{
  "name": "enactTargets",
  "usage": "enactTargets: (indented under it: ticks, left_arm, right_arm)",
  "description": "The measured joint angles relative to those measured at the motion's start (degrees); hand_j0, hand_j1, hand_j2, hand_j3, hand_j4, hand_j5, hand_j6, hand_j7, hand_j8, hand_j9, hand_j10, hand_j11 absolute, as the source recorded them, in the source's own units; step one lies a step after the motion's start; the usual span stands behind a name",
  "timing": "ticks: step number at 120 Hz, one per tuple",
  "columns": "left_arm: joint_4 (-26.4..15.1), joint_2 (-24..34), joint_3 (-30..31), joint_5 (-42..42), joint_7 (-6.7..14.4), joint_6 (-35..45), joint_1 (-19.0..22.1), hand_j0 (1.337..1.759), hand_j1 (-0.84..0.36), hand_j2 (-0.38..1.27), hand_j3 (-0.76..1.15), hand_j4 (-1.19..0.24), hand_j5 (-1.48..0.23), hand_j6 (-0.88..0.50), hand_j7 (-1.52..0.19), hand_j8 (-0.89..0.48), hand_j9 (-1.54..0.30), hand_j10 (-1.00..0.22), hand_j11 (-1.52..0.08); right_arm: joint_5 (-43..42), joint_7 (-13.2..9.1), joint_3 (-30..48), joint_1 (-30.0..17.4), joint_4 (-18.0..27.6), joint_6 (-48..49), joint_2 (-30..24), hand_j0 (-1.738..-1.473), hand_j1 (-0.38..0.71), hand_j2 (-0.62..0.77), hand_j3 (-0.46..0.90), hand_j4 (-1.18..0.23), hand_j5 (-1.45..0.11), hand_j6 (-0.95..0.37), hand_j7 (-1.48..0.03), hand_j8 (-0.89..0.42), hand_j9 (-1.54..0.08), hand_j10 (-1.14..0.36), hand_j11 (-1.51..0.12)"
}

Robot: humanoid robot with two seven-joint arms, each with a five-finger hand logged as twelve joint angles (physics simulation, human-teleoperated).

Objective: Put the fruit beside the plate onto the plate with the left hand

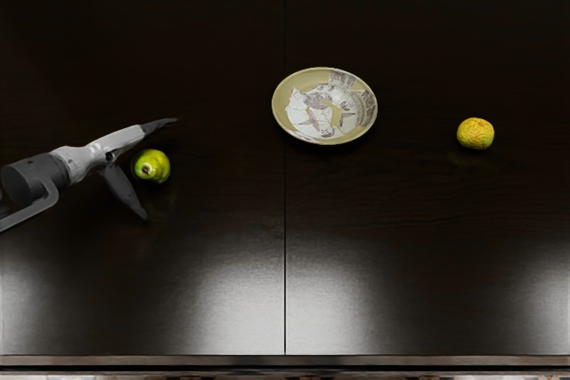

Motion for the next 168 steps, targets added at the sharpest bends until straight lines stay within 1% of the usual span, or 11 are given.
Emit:
enactTargets:
  ticks: [13, 51, 98, 112, 152, 168]
  left_arm:
    - [0.1, 0.1, 0.0, 0.0, -0.1, 0.1, 0.0, 1.658, 0.33, 0.01, 0.0, -0.02, -0.02, -0.02, -0.02, -0.02, -0.02, -0.02, -0.02]
    - [0.1, 0.4, 0.0, 0.1, -1.5, 0.0, 0.4, 1.658, 0.14, 0.04, 0.0, -0.18, -0.23, -0.18, -0.23, -0.18, -0.23, -0.18, -0.23]
    - [0.1, 1.4, 0.2, 0.1, -1.8, -0.1, 0.4, 1.658, -0.03, 0.07, 0.0, -0.32, -0.41, -0.32, -0.41, -0.32, -0.41, -0.32, -0.41]
    - [0.2, 1.4, 0.3, 0.1, -1.8, -0.1, 0.5, 1.658, -0.06, 0.07, 0.0, -0.35, -0.45, -0.35, -0.45, -0.33, -0.45, -0.35, -0.45]
    - [0.2, 1.4, 0.4, 0.1, -1.8, -0.2, 0.6, 1.658, -0.17, 0.09, 0.0, -0.45, -0.57, -0.45, -0.56, -0.4, -0.57, -0.44, -0.57]
    - [0.2, 1.4, 0.4, 0.1, -1.8, -0.2, 0.7, 1.658, -0.2, 0.11, 0.0, -0.48, -0.6, -0.43, -0.61, -0.39, -0.62, -0.47, -0.62]
  right_arm:
    - [0.0, 0.0, 0.0, 0.0, 0.0, 0.0, 0.0, -1.658, -0.31, -0.01, 0.0, -0.03, -0.04, -0.03, -0.04, -0.03, -0.04, -0.03, -0.04]
    - [0.0, 0.0, 0.0, 0.0, 0.0, 0.0, 0.0, -1.658, -0.31, -0.01, 0.0, -0.03, -0.04, -0.03, -0.04, -0.03, -0.04, -0.03, -0.04]
    - [0.0, 0.0, 0.0, 0.0, 0.0, 0.0, 0.0, -1.658, -0.31, -0.01, 0.0, -0.03, -0.04, -0.03, -0.04, -0.03, -0.04, -0.03, -0.04]
    - [0.0, 0.0, 0.0, 0.0, 0.0, 0.0, 0.0, -1.658, -0.31, -0.01, 0.0, -0.03, -0.04, -0.03, -0.04, -0.03, -0.04, -0.03, -0.04]
    - [0.0, 0.0, 0.0, 0.0, 0.0, 0.0, 0.0, -1.658, -0.31, -0.01, 0.0, -0.03, -0.04, -0.03, -0.04, -0.03, -0.04, -0.03, -0.04]
    - [0.0, 0.0, 0.0, 0.0, 0.0, 0.0, 0.0, -1.658, -0.31, -0.01, 0.0, -0.03, -0.04, -0.03, -0.04, -0.03, -0.04, -0.03, -0.04]
